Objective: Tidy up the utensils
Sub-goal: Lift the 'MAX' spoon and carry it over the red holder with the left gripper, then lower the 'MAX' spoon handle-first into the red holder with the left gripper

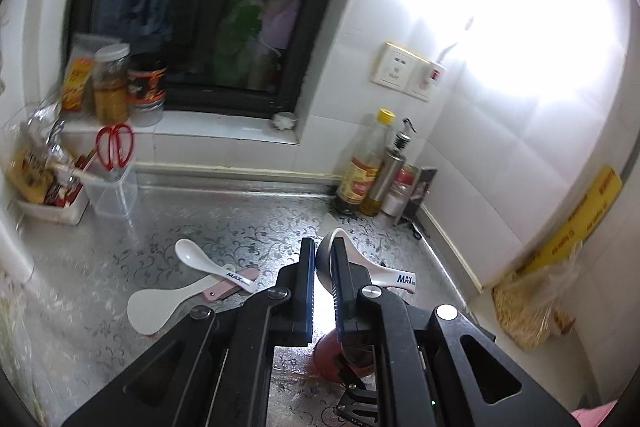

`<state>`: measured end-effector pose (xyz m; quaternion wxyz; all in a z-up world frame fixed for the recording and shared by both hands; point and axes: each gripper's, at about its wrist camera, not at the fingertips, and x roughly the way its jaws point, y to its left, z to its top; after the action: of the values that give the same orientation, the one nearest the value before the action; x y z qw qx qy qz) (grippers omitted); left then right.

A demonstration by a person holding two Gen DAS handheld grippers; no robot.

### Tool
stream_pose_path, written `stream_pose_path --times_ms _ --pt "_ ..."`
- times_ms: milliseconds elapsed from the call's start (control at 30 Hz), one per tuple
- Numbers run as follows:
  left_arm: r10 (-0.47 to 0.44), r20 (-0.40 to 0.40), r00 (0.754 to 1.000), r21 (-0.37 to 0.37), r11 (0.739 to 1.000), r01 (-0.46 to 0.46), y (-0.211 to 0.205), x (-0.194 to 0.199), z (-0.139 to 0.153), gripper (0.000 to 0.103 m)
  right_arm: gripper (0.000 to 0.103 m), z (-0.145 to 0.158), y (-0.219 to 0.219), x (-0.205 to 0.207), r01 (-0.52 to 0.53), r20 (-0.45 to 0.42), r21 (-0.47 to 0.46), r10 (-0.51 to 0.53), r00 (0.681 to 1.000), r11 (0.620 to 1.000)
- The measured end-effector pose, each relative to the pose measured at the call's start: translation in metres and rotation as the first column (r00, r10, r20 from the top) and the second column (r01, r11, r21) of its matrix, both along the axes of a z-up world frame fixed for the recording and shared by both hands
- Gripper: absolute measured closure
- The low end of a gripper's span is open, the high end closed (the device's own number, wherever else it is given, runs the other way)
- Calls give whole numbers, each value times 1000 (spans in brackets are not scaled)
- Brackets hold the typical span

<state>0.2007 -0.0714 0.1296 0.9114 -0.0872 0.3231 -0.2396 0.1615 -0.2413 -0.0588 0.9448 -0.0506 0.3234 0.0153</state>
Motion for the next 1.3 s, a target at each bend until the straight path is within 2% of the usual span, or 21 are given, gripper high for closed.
stream_pose_path --times_ms 333,533,733,1300 --pt "-105 86 991 127 987 93 -37 -17 -1 95 10 0 1 0 0 0 -1 0 1000 1000" --pt "-147 134 980 246 963 111 -59 -26 -9 95 10 0 0 0 -1 0 -3 1 1000 1000" --pt "-167 129 978 332 936 116 -74 -25 -22 95 10 0 1 1 -7 0 -2 7 1000 1000" --pt "-230 22 973 328 921 211 -88 -19 -45 93 10 -1 -2 1 -8 -2 -1 8 1000 1000"
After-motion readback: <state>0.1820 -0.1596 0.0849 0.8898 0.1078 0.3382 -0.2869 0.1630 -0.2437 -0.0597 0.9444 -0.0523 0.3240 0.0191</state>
